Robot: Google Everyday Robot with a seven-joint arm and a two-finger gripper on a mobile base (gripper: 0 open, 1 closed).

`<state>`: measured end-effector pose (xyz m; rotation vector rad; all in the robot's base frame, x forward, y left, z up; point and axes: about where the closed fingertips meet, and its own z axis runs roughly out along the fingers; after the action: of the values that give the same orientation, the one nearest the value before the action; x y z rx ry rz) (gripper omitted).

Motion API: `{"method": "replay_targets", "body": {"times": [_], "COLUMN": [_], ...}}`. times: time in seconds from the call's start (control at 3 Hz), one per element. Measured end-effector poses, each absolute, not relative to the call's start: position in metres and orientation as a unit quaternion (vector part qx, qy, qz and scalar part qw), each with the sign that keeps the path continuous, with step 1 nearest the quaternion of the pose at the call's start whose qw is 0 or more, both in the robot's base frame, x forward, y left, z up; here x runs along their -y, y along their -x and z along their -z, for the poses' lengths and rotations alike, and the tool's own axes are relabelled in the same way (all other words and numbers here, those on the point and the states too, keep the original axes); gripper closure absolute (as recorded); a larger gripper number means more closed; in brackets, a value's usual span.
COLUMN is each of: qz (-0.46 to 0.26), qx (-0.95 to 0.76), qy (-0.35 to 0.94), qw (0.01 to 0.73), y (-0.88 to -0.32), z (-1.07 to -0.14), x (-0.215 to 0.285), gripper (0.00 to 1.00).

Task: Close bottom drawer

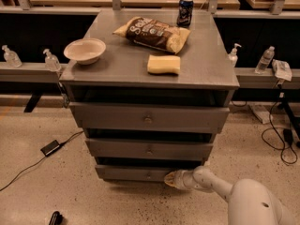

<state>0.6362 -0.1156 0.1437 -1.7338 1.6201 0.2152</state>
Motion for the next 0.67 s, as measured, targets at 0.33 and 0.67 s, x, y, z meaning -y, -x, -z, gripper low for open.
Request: {"method": "replay_targets", "body": {"times": [0.33,0.67], "qz": [-0.108,-0.107], "qx": [-0.638,-0.642], "qy": [0.656,0.644], "qw": [0.389,0.401], "y": [-0.622,-0.601], "z": [-0.147,-0.164], "x": [0.125,0.15], "gripper": [1.0,1.0]}}
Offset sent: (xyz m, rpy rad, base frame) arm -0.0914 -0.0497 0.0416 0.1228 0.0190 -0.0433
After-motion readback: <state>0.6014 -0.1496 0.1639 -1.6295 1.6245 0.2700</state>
